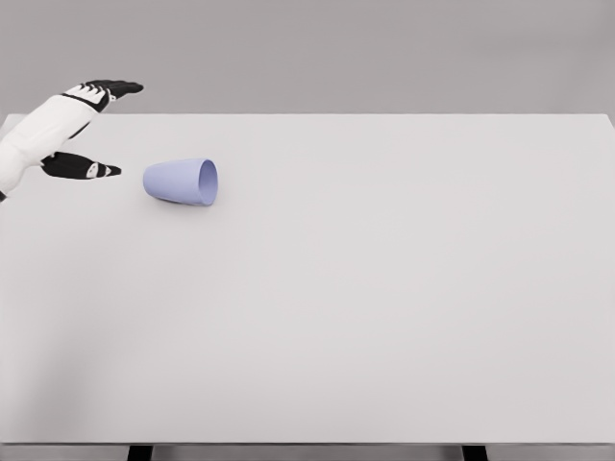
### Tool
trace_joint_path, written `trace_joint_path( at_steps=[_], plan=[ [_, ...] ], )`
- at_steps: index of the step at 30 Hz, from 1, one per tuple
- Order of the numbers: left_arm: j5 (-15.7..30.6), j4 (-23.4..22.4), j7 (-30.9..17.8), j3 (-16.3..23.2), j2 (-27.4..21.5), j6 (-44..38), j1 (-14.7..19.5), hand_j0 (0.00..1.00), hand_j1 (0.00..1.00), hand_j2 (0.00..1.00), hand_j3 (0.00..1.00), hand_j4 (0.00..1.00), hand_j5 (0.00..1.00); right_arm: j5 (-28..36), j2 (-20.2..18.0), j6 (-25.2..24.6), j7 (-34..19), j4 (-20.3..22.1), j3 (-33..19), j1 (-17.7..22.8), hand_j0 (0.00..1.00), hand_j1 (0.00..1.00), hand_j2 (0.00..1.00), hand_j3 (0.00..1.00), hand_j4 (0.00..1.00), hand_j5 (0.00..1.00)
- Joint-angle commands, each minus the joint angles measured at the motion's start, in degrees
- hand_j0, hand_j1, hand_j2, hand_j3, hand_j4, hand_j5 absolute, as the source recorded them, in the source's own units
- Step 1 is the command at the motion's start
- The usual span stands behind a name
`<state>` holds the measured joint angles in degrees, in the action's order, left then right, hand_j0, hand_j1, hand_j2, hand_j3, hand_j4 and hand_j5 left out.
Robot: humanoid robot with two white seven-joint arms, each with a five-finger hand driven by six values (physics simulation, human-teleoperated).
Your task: Flip the cup with left arm and place it on the table
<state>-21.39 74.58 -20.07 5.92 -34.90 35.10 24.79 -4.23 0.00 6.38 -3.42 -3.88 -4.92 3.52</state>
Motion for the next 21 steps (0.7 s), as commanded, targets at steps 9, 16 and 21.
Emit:
trace_joint_path(
  at_steps=[9,16,21],
  plan=[
    [0.3,0.0,-0.1,0.1,-0.4,-0.1,-0.1,1.00,1.00,1.00,1.00,1.00,1.00,0.0,0.0,-0.1,0.0,-0.1,0.0,0.0,1.00,1.00,1.00,1.00,1.00,1.00],
    [-1.3,0.1,-0.1,4.9,-2.0,-0.1,0.5,1.00,1.00,1.00,1.00,1.00,1.00,0.0,0.0,-0.1,0.0,-0.1,0.0,0.0,1.00,1.00,1.00,1.00,1.00,1.00],
    [-3.4,0.0,-0.1,5.2,-2.2,-0.1,0.5,1.00,1.00,1.00,1.00,1.00,1.00,0.0,0.0,-0.1,0.0,-0.1,0.0,0.0,1.00,1.00,1.00,1.00,1.00,1.00]
  ],
)
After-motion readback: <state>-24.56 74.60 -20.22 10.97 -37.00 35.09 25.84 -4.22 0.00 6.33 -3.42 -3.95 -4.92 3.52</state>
